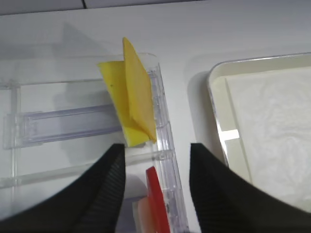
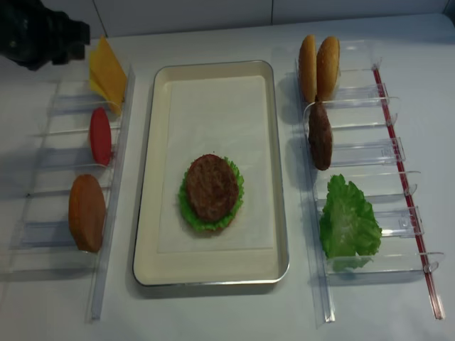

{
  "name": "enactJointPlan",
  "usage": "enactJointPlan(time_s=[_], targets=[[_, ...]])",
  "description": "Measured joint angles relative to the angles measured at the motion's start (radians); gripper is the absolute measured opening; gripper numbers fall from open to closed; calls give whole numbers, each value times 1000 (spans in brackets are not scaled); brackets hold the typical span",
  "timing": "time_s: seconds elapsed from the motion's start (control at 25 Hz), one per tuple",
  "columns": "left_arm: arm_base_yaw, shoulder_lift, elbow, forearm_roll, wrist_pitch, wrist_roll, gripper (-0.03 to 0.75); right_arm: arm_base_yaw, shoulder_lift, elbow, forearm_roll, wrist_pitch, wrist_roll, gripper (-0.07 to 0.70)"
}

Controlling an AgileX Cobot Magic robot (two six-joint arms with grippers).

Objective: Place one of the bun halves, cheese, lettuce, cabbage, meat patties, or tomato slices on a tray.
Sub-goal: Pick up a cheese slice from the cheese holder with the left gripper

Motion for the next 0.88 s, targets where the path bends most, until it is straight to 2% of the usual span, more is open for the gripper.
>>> enactJointPlan(time_s=[0.24,0.56,0.88], targets=[[0,119,-48,-13,-48,24,308,0,0,0,0,0,0,546],[0,243,-131,-87,-60,85,308,0,0,0,0,0,0,546],[0,298,-136,-91,-67,87,288,0,0,0,0,0,0,546]])
